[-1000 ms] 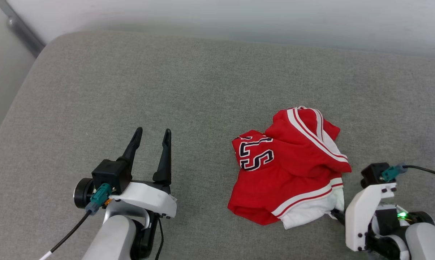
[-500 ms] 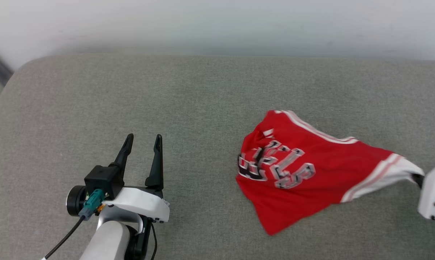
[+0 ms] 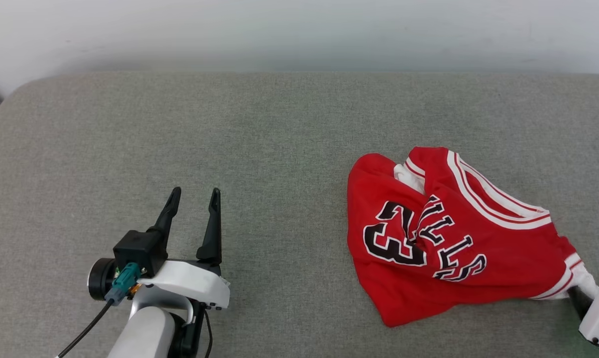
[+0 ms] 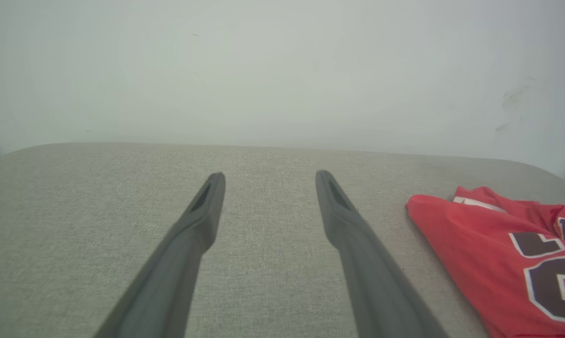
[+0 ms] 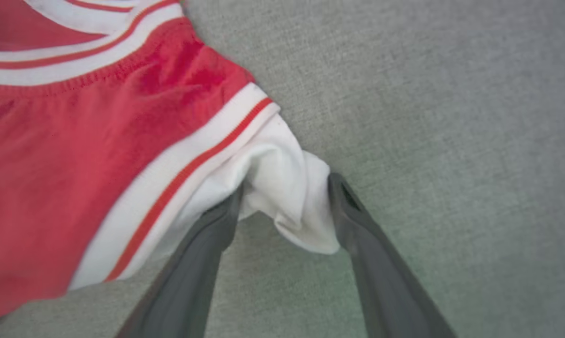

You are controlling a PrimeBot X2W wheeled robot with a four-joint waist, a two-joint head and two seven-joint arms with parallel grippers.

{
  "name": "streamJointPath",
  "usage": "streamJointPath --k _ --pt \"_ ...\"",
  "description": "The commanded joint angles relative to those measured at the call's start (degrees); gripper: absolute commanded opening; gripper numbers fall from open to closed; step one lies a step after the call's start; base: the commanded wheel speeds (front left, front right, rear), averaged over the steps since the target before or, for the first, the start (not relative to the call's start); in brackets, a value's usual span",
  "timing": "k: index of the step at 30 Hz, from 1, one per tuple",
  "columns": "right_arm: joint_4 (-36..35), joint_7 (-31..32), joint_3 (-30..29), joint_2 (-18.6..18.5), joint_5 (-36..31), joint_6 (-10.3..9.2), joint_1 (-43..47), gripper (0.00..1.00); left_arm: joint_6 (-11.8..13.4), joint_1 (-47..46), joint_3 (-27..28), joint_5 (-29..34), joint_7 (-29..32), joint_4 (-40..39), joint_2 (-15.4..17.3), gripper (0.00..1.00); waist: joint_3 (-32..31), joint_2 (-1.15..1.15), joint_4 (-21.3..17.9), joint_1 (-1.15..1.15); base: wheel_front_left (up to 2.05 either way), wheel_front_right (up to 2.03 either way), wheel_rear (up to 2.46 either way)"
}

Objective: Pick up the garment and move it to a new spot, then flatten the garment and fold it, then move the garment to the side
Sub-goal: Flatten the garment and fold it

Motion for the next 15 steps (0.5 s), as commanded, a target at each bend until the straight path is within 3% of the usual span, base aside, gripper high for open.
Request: streamJointPath --k 1,7,15 --pt "0.2 -3.2 0.2 0.0 -0.2 -0.03 0.1 1.00 0.2 0.5 0.2 -0.2 -0.3 0.1 0.5 1.00 -0.5 0.00 -0.2 -0.01 0.00 0.00 0.00" --pt "-1.6 -10.7 1.3 -1.2 -1.2 -0.02 2.9 1.00 0.3 1.4 0.0 -0.4 0.3 0.5 0.9 1.00 -2.5 0.00 -0.3 -0.01 0.00 0.00 0.00" --pt "-8.9 -20.3 6.2 0.8 -2.8 -0.02 7.1 1.00 0.9 4.1 0.1 -0.9 1.2 0.4 1.9 1.00 -6.5 0.00 -0.9 -0.01 0.00 0.00 0.00"
